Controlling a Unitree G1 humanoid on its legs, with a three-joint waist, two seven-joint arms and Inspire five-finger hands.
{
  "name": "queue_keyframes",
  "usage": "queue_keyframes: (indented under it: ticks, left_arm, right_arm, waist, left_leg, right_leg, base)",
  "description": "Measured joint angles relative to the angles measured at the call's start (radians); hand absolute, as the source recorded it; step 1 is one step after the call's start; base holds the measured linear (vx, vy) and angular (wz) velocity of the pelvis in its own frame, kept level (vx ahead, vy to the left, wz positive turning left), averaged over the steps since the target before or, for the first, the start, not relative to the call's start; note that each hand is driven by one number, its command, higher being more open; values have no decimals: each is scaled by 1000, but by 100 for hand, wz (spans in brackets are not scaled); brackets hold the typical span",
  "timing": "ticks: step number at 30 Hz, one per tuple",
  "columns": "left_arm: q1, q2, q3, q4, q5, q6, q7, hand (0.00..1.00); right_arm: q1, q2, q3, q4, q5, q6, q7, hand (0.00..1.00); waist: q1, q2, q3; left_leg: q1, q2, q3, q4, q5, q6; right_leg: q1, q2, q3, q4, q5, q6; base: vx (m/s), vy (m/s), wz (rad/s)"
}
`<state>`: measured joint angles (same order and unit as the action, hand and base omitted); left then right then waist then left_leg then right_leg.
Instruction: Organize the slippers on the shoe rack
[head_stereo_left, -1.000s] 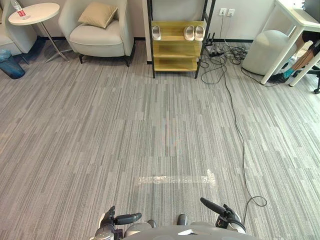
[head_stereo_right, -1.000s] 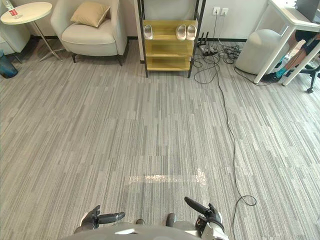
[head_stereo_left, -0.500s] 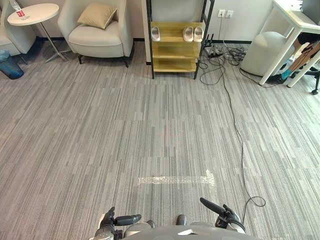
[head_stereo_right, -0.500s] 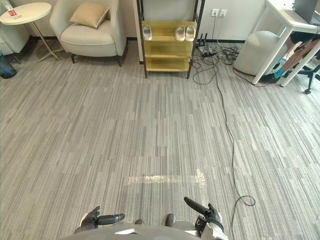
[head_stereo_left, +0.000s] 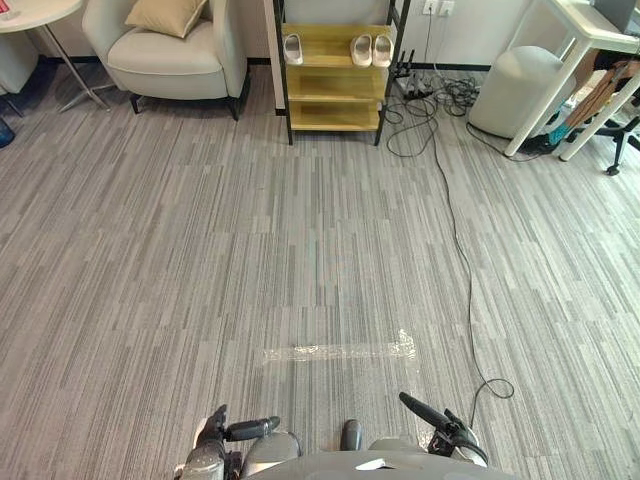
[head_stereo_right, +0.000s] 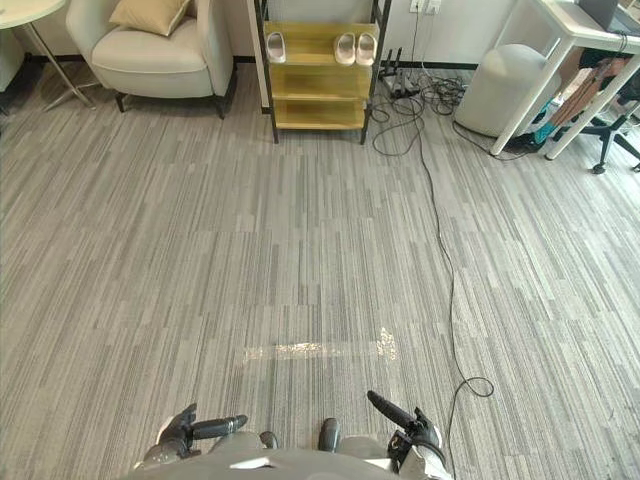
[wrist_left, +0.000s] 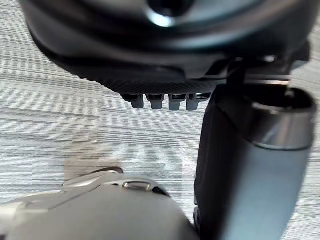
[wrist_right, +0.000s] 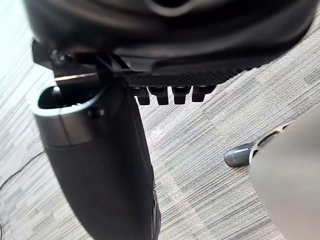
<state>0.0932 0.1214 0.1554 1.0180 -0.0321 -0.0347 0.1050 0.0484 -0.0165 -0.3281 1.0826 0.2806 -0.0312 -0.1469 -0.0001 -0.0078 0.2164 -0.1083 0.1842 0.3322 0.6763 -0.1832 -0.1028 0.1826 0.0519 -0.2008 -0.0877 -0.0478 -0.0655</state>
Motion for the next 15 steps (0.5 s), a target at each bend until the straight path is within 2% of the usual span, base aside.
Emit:
queue_keyframes:
  ticks: [1, 2, 3, 5, 6, 9, 10, 11, 12, 13, 14, 15]
  left_arm:
    - [5, -14, 21, -11, -10, -2, 3, 100]
    - [9, -21, 27, -17, -34, -11, 10, 100]
    - [11, -26, 27, -22, -40, -16, 11, 100]
    - [4, -27, 26, -39, -47, -23, 13, 100]
    - [-4, -26, 26, -44, -47, -23, 8, 100]
    - [-17, -27, 25, -51, -47, -22, 9, 100]
    - [-21, -28, 22, -50, -47, -21, 17, 100]
    - [-17, -34, 20, -45, -47, -21, 22, 100]
    - [-21, -29, 26, -31, -51, -21, 22, 100]
    - [-26, -13, 30, -29, -59, -21, 23, 100]
    - [-30, -6, 25, -24, -57, -21, 24, 100]
    - [-36, -5, 24, -12, -57, -21, 24, 100]
  right_arm:
    - [8, -3, 10, -14, -1, -2, -6, 100]
    - [11, -15, 25, -30, -1, -5, -11, 100]
    - [10, -19, 34, -29, -1, -4, -13, 100]
    - [5, -21, 37, -24, -1, -4, -18, 100]
    - [3, -21, 36, -19, -1, -3, -19, 100]
    - [-8, -23, 35, -16, -1, 0, -30, 100]
    - [-17, -25, 35, -7, -1, 0, -33, 100]
    - [-18, -31, 36, -7, -1, 0, -33, 100]
    - [-20, -21, 37, -7, -1, 0, -32, 100]
    - [-18, 0, 37, -7, -2, 1, -31, 100]
    - [-16, 8, 38, -7, -2, 0, -31, 100]
    - [-18, 7, 39, -8, -3, 1, -26, 100]
  waist:
    - [1, 12, 4]
    - [3, 31, 5]
    - [3, 32, 5]
    - [14, 26, 6]
    - [29, 21, 10]
    - [34, 16, 12]
    - [46, 20, 11]
    - [52, 27, 7]
    - [51, 26, 6]
    - [51, -6, 6]
    - [52, -17, 0]
    - [52, -19, -2]
  left_leg:
    - [-42, 36, 9, 113, 16, 31]
    - [-90, 66, 11, 216, -9, 52]
    - [-111, 67, 10, 232, -26, 53]
    - [-173, 48, 14, 185, -50, 43]
    - [-207, 13, 20, 82, -50, 38]
    - [-257, -67, 19, -163, -9, 16]
    - [-257, -105, 12, -332, 67, 35]
    - [-254, -103, -2, -376, 93, 71]
    - [-256, -108, -20, -333, 139, 133]
    - [-256, -115, -13, -265, 100, 140]
    - [-244, -119, -8, -251, 66, 142]
    - [-209, -120, 0, -254, 42, 150]
  right_leg:
    - [20, 9, 11, 1, -12, -8]
    - [42, 9, 31, 15, -35, -17]
    - [47, 1, 39, 26, -45, -21]
    - [44, -28, 60, 40, -62, -19]
    - [46, -56, 78, 39, -73, -4]
    - [48, -102, 96, 39, -102, 22]
    - [50, -114, 114, 38, -119, 47]
    - [64, -110, 131, 38, -142, 71]
    - [91, -115, 140, 43, -174, 85]
    - [95, -134, 142, 98, -209, 102]
    - [60, -146, 141, 192, -229, 111]
    - [-2, -156, 143, 365, -239, 129]
  base:
    - [230, -47, -30]
    - [223, -23, -30]
    - [261, -1, -33]
    - [252, 22, -35]
    - [322, 73, -41]
    - [369, 130, -35]
    - [553, 244, -59]
    - [574, 258, -65]
    - [524, 243, -47]
    - [616, 266, -24]
    - [509, 216, -20]
    - [505, 221, -23]
